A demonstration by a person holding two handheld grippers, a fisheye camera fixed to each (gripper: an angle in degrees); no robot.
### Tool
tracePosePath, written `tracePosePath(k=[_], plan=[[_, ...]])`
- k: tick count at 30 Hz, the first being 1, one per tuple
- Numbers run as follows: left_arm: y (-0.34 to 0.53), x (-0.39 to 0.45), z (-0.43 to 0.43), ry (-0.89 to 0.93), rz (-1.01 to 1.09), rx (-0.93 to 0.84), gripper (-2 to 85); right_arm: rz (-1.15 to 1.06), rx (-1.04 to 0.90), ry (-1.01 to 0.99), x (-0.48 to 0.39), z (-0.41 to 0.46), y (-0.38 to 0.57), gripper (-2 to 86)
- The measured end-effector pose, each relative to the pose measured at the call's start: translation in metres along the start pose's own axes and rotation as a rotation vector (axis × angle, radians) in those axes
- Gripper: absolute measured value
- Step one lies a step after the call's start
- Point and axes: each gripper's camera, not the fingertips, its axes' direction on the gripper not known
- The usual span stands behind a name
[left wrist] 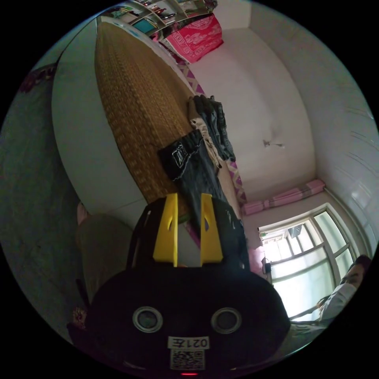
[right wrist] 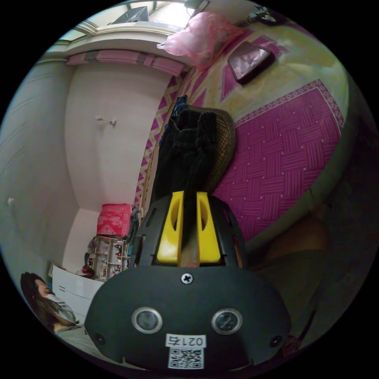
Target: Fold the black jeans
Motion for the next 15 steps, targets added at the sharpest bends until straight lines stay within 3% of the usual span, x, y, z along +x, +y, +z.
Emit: tracePosePath(k=[15], plan=[[-0.027, -0.012, 0.039, 0.040, -0.048, 0.000, 5.3, 0.014, -0.006, 0.011, 0.013, 0.041, -0.026, 5.7]])
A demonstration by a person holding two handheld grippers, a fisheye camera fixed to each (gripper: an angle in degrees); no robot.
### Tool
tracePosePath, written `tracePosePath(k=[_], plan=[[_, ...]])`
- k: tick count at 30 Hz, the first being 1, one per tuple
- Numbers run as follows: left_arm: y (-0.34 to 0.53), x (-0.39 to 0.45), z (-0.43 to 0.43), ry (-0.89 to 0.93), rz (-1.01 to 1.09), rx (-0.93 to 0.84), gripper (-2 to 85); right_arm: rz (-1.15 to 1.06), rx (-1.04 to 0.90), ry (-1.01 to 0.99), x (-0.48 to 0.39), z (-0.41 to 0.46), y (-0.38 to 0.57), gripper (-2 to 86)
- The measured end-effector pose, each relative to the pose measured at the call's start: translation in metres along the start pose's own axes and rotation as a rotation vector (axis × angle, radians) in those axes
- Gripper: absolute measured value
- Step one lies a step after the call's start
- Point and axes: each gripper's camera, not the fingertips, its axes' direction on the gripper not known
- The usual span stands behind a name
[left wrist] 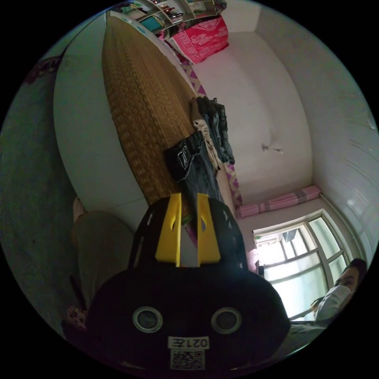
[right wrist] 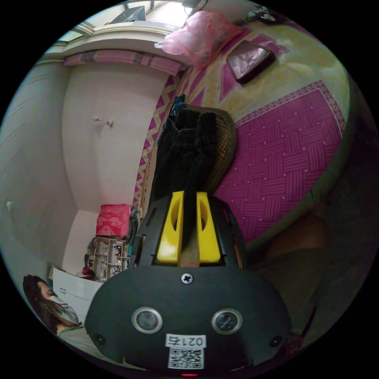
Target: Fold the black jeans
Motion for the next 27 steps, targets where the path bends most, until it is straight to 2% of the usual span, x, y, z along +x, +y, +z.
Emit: tracePosePath(k=[1, 4, 8, 12, 16, 23, 27], plan=[[-0.001, 0.000, 0.007, 0.049, 0.001, -0.010, 4.4, 0.002, 0.001, -0.001, 0.001, 0.004, -0.002, 5.7], [-0.003, 0.007, 0.025, -0.005, 0.019, -0.010, 4.7, 0.004, 0.000, -0.001, 0.002, 0.014, -0.007, 5.7], [-0.008, 0.008, 0.047, 0.014, 0.014, 0.019, 4.9, 0.006, -0.001, -0.009, 0.005, 0.029, -0.015, 5.5], [-0.012, 0.009, 0.070, 0.001, 0.022, 0.023, 0.3, 0.006, 0.000, -0.013, 0.007, 0.042, -0.021, 4.8], [-0.021, 0.016, 0.092, 0.003, 0.056, -0.011, -0.8, 0.000, -0.017, -0.027, 0.004, 0.057, -0.032, 2.0], [-0.075, 0.126, 0.147, -0.082, 0.307, -0.127, -0.9, -0.136, -0.093, -0.225, -0.079, 0.087, -0.098, 0.2], [-0.123, 0.184, 0.202, -0.153, 0.411, -0.195, -1.0, -0.208, -0.114, -0.207, -0.137, 0.134, -0.155, 0.2]])
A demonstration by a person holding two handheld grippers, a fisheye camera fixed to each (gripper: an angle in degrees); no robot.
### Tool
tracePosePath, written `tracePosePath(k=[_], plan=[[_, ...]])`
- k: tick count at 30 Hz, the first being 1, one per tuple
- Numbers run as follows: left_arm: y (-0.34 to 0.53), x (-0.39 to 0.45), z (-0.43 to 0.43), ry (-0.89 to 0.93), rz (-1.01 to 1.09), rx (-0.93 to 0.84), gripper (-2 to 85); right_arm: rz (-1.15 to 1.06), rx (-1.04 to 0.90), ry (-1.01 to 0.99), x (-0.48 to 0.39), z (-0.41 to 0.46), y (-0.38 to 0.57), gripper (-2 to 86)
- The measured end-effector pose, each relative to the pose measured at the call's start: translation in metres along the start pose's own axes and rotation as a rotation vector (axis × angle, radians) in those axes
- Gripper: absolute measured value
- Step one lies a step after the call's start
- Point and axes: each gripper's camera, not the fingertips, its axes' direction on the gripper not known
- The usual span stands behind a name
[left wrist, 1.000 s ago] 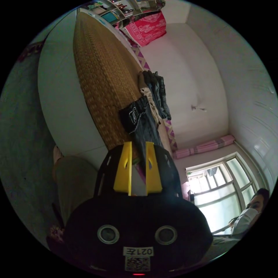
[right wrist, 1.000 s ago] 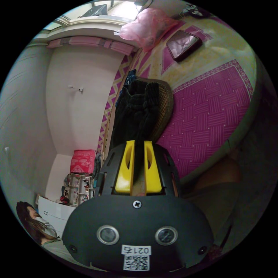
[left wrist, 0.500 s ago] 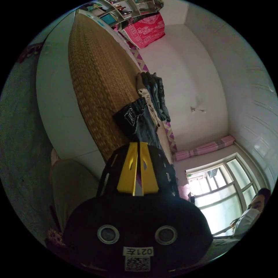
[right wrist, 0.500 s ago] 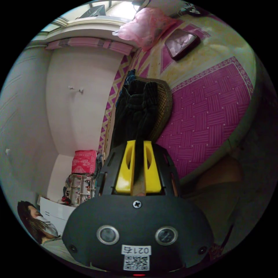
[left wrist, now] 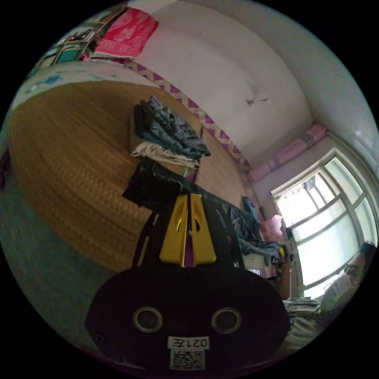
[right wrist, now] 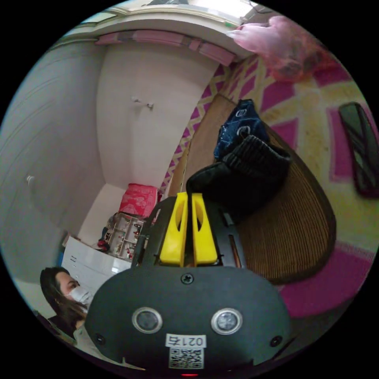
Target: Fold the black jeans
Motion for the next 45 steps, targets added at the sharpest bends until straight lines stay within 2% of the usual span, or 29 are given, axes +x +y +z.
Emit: tracePosePath(k=[3, 5, 8, 10, 14, 19, 23, 25, 30, 34, 37, 41, 45], plan=[[-0.065, 0.008, 0.064, -0.069, 0.013, -0.087, -0.9, 0.029, -0.027, 0.039, 0.002, 0.066, -0.065, 0.4], [-0.109, -0.001, 0.133, -0.117, -0.025, -0.154, -0.8, 0.069, -0.049, 0.135, 0.016, 0.128, -0.110, 0.8], [-0.138, -0.026, 0.219, -0.176, -0.104, -0.237, -0.5, 0.140, -0.064, 0.262, 0.049, 0.201, -0.145, 2.2], [-0.141, -0.042, 0.245, -0.175, -0.135, -0.218, -0.2, 0.172, -0.059, 0.301, 0.067, 0.228, -0.151, 4.0], [-0.137, -0.049, 0.230, -0.063, -0.022, -0.073, 1.9, 0.065, -0.016, 0.244, 0.054, 0.237, -0.145, 5.9], [-0.105, -0.044, 0.207, -0.186, 0.141, -0.101, 5.1, -0.252, -0.152, 0.238, -0.006, 0.255, -0.105, 5.2], [-0.088, -0.066, 0.203, -0.305, 0.066, -0.073, 7.0, -0.434, -0.306, 0.261, -0.046, 0.307, -0.054, 4.3], [-0.091, -0.083, 0.211, -0.308, 0.016, -0.077, 7.9, -0.462, -0.340, 0.242, -0.056, 0.329, -0.035, 3.7], [-0.115, -0.121, 0.243, -0.134, -0.108, -0.087, 8.1, -0.476, -0.422, 0.140, -0.074, 0.381, 0.006, 2.4], [-0.123, -0.146, 0.253, -0.074, -0.221, -0.059, 0.2, -0.470, -0.469, 0.103, -0.084, 0.412, 0.031, 1.4], [-0.122, -0.141, 0.234, 0.020, -0.218, -0.013, -0.7, -0.452, -0.502, 0.090, -0.087, 0.427, 0.045, 0.8], [-0.118, -0.114, 0.215, -0.064, -0.125, -0.016, -0.8, -0.418, -0.494, 0.050, -0.093, 0.440, 0.057, 0.0], [-0.113, -0.146, 0.239, -0.111, -0.202, -0.094, -0.8, -0.433, -0.496, 0.062, -0.101, 0.460, 0.068, -0.2]])
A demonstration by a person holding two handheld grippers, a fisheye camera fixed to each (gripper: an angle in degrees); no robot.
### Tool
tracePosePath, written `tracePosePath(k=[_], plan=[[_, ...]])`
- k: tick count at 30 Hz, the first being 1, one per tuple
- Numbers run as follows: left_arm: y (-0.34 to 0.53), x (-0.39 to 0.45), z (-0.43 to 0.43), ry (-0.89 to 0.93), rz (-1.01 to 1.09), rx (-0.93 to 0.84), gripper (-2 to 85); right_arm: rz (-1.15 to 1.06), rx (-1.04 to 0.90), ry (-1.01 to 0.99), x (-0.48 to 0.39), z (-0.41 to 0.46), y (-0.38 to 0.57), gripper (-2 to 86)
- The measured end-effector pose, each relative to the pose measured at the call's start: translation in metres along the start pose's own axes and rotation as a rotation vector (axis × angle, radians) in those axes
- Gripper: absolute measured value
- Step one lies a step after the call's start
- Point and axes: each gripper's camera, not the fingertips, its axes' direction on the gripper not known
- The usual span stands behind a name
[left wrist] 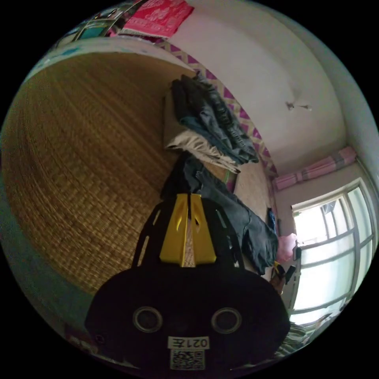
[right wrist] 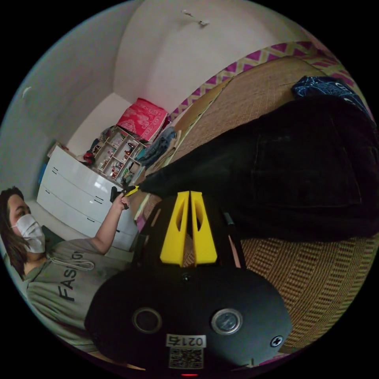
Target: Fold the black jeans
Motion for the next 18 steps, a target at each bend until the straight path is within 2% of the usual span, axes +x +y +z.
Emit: tracePosePath(k=[6, 9, 15, 18], plan=[[0.000, -0.029, 0.026, 0.057, -0.038, -0.015, -1.0, -0.012, -0.019, 0.002, -0.027, 0.035, -0.002, 0.1], [0.003, -0.029, 0.030, 0.056, -0.034, -0.032, -1.0, -0.088, -0.081, 0.069, -0.054, 0.061, -0.004, 1.2], [0.018, -0.025, 0.040, 0.049, -0.022, -0.023, -1.0, -0.465, -0.117, 0.238, -0.155, 0.145, -0.045, 4.3], [0.030, -0.024, 0.044, 0.058, -0.011, -0.014, -1.0, -0.697, -0.123, 0.314, -0.216, 0.224, -0.093, 4.5]])
